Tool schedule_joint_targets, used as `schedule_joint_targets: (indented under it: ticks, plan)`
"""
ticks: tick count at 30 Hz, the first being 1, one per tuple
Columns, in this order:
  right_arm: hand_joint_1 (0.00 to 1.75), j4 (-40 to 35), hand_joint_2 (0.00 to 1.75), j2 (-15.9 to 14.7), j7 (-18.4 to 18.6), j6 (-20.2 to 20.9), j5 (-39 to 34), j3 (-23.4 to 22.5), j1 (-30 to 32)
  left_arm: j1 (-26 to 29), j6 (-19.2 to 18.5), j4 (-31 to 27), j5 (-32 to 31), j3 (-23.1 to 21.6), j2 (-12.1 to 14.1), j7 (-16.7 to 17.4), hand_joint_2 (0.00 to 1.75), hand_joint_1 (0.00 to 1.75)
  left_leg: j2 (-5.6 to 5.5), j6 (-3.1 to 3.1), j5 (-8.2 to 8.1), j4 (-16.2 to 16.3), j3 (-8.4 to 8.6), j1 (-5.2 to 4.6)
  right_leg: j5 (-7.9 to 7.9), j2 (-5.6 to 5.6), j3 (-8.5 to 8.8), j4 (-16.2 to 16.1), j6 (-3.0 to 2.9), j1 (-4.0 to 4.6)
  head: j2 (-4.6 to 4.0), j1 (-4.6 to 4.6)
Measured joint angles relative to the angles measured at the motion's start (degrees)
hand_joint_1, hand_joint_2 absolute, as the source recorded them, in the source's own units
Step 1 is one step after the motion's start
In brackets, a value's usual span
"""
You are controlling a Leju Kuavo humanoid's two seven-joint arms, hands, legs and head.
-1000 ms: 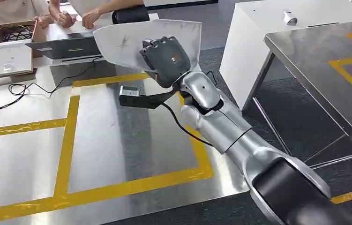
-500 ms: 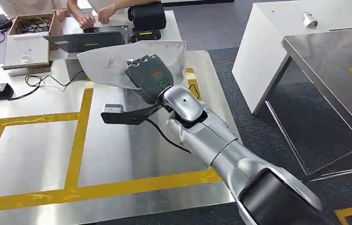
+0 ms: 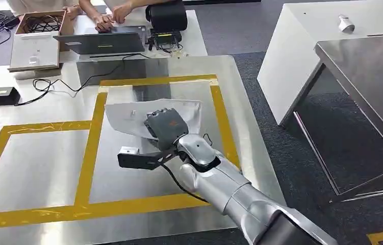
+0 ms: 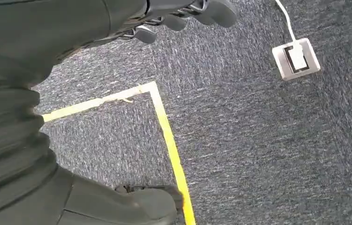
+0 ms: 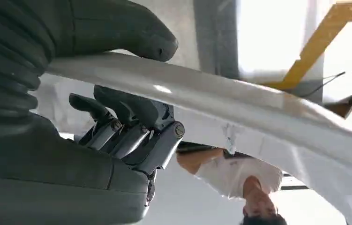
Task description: Take the parts from the cabinet and place them on the table.
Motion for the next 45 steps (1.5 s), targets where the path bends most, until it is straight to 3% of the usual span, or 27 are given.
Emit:
schedule_joint_targets:
  ticks: [7, 18, 26, 27, 33, 34, 45]
  plan:
    - [1.75, 2.93, 1.75, -0.18, -0.13, -2.23, -0.24, 0.87, 7.16, -0.02, -1.34, 0.02, -0.22, -0.77, -0.07, 0.11, 1.75, 0.00, 0.04, -0.03, -0.04, 0.00, 0.00, 0.00, -0.02, 0.00, -0.01, -0.03, 0.02, 0.00, 0.00, 0.00]
    - [1.75, 3.43, 1.75, -1.77, -0.76, -5.99, -0.87, 0.11, 8.09, -0.13, -1.75, 0.02, -0.72, -0.98, 0.04, 0.26, 1.75, 0.00, 0.08, -0.06, -0.02, 0.01, 0.12, 0.00, -0.01, 0.00, 0.00, 0.08, 0.05, 0.01, 0.00, -0.02]
    - [1.75, 3.58, 1.75, -2.21, 0.13, -6.43, -0.26, -0.59, 8.33, -0.18, -1.90, 0.02, -0.68, -1.29, 0.04, -0.11, 1.75, 0.00, 0.09, -0.12, 0.01, 0.00, 0.17, 0.01, -0.02, 0.00, -0.01, 0.15, 0.06, 0.02, 0.00, -0.02]
    - [0.00, 3.60, 0.00, -2.27, 0.13, -6.45, -0.13, -0.59, 8.38, -0.19, -1.90, 0.02, -0.63, -1.29, 0.04, -0.15, 1.75, 0.00, 0.09, -0.12, 0.01, 0.00, 0.18, 0.01, -0.02, 0.00, -0.01, 0.16, 0.06, 0.02, 0.00, -0.02]
    - [0.00, 3.65, 0.00, -2.43, 0.02, -6.86, 0.22, -0.77, 8.55, -0.18, -2.21, 0.02, -0.52, -1.29, 0.07, -0.37, 1.75, 0.00, 0.10, -0.14, 0.03, 0.00, 0.23, 0.01, -0.02, 0.00, 0.00, 0.22, 0.06, 0.01, 0.00, -0.02]
    - [0.00, 3.65, 0.00, -2.43, -0.09, -6.97, 0.22, -0.83, 8.55, -0.18, -2.23, 0.02, -0.48, -1.29, 0.11, -0.37, 0.00, 0.00, 0.10, -0.15, 0.03, 0.00, 0.23, 0.01, -0.02, 0.00, 0.00, 0.22, 0.06, 0.01, 0.00, -0.04]
    - [0.00, 3.65, 0.00, -2.47, -0.94, -9.09, -0.15, -2.86, 8.03, -0.17, 2.43, 0.02, -0.42, -1.29, 0.11, 3.08, 0.00, 0.00, 0.10, -0.28, 0.11, 0.00, 0.28, 0.02, -0.02, 0.00, 0.01, 0.30, 0.06, 0.00, 0.00, -0.04]
